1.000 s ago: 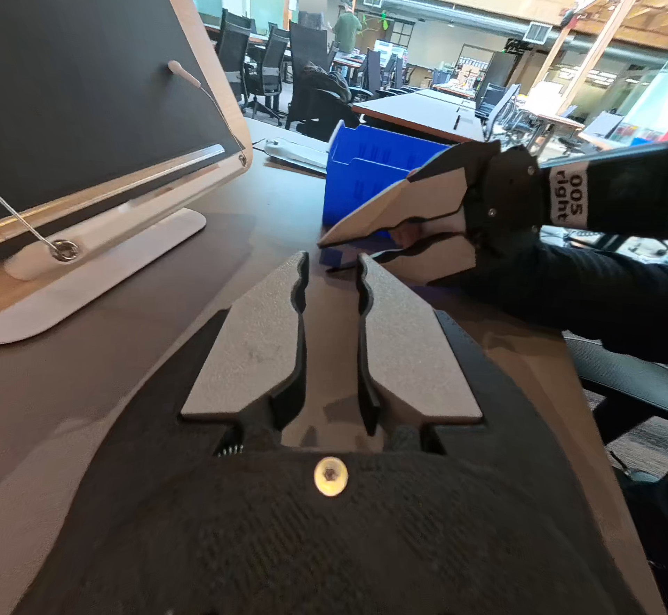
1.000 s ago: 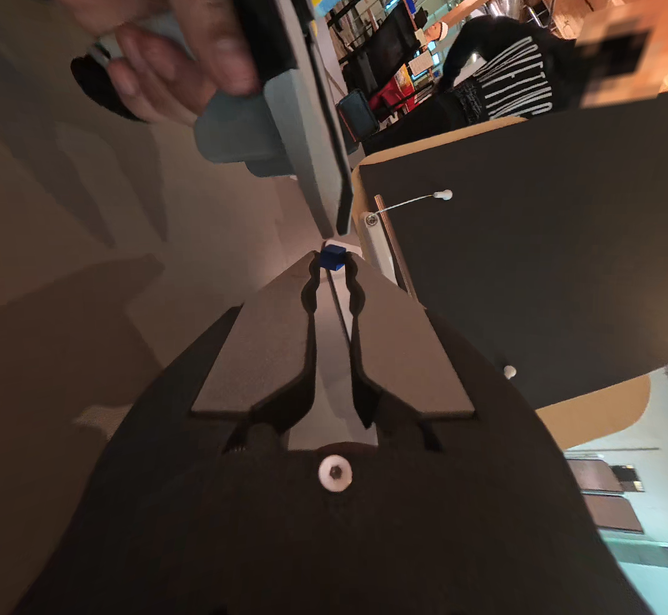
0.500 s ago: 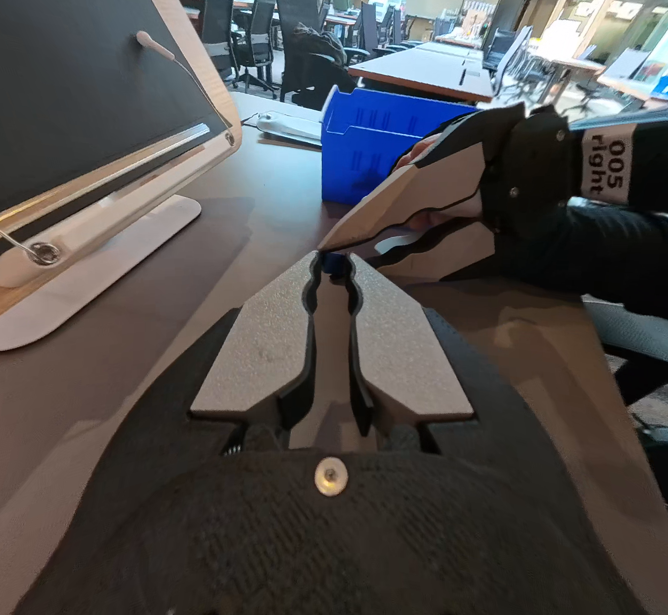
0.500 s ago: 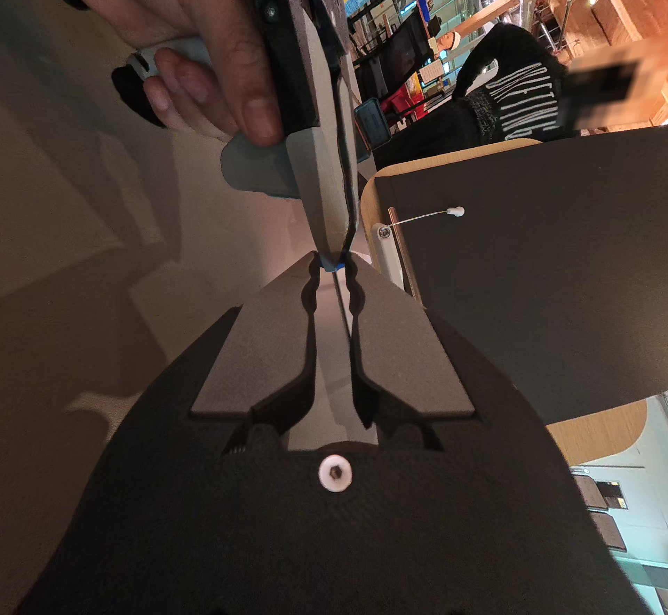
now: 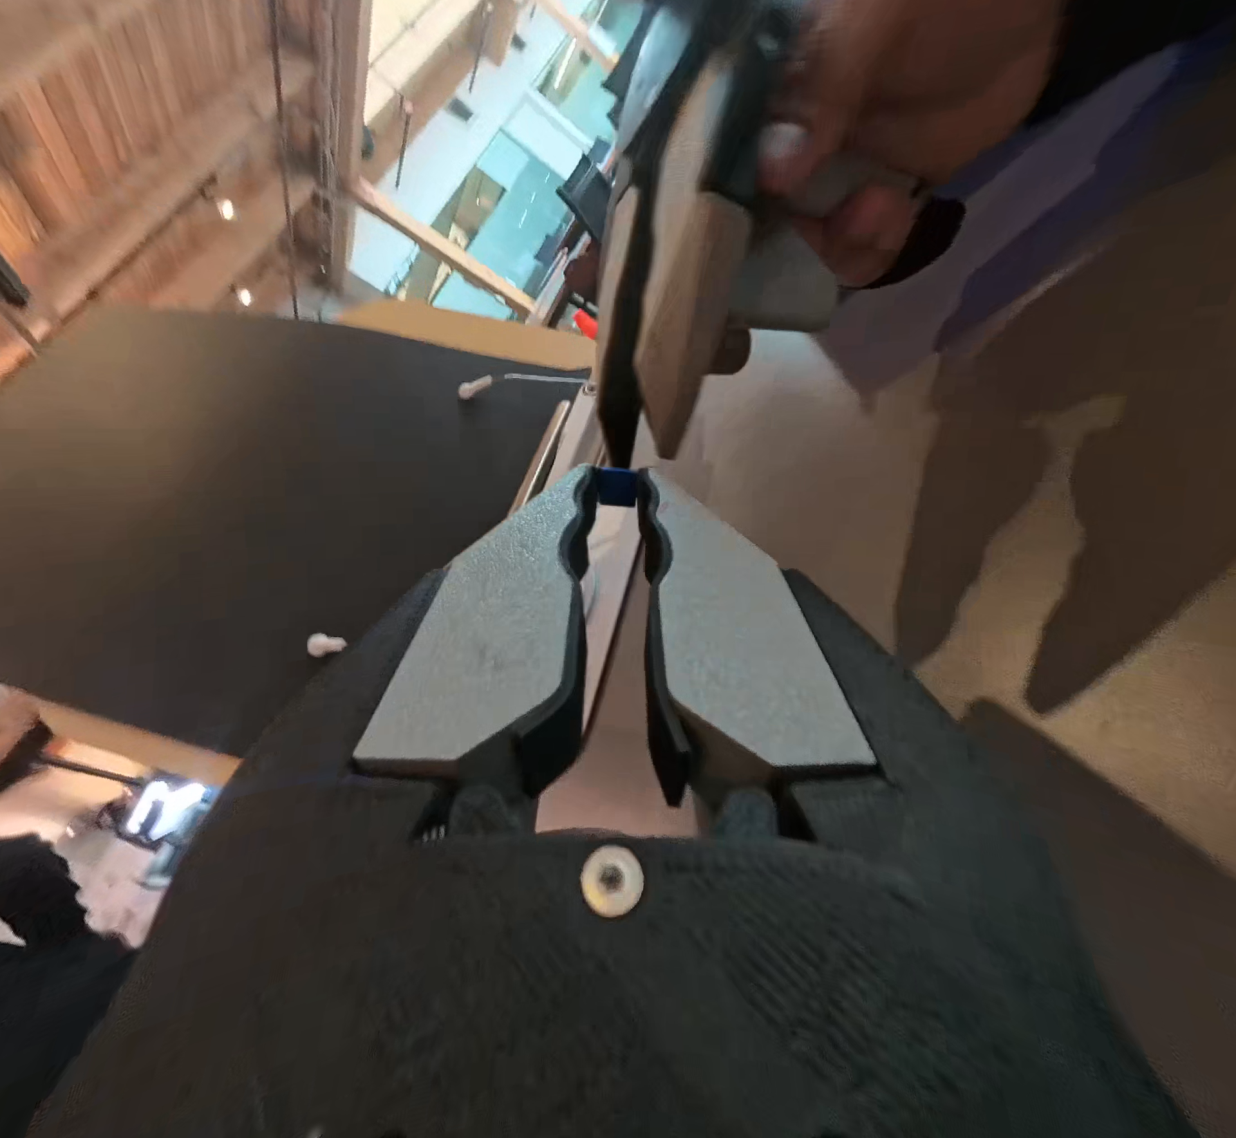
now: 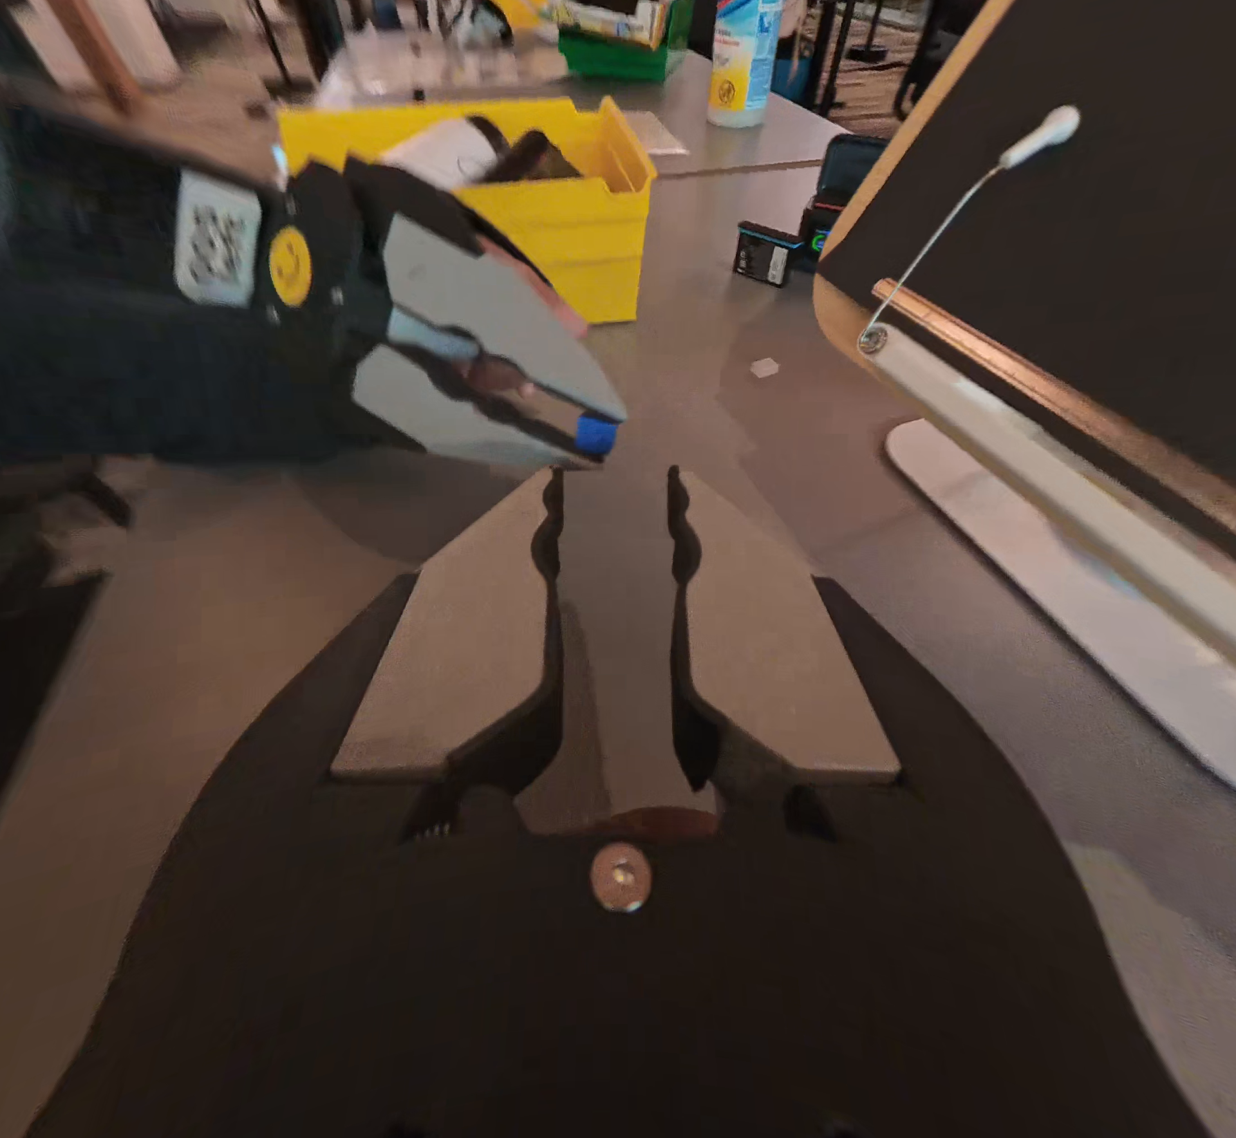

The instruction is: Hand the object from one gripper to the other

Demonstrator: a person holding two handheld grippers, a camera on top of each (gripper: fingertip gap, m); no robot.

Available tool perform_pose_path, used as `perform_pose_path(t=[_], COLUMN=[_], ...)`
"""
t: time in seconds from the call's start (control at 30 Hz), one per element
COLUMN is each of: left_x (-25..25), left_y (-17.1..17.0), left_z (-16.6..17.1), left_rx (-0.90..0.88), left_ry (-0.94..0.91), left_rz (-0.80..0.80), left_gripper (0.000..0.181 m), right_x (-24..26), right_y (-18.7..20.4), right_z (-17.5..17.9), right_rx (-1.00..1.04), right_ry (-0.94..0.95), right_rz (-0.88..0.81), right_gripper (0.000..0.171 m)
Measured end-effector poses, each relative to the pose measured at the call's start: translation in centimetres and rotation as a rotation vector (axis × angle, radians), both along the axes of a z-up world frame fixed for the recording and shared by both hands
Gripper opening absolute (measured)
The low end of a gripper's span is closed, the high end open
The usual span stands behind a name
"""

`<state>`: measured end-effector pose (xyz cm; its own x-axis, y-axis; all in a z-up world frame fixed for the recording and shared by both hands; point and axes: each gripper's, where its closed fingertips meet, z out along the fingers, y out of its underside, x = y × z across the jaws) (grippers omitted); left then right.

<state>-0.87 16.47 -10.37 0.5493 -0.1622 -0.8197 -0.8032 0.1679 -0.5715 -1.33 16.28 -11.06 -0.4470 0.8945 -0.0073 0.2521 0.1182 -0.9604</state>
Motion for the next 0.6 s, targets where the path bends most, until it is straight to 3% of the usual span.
perform_pose_path(t=[0.2, 0.47, 0.6], left_x=[0.6, 1.8, 1.7], left_y=[-0.4, -0.8, -0.8], left_z=[0.9, 1.1, 1.1], left_rx=[0.094, 0.122, 0.114], left_ry=[0.115, 0.159, 0.126], left_rz=[-0.009, -0.048, -0.045], left_gripper=[0.010, 0.010, 0.010], right_x=[0.6, 0.8, 1.2], right_y=[0.7, -0.9, -1.7], right_z=[1.7, 1.5, 1.7], right_rx=[-0.393, -0.295, -0.261], right_ry=[-0.038, -0.013, 0.007], right_rz=[0.083, 0.133, 0.176], right_gripper=[0.032, 0.029, 0.006])
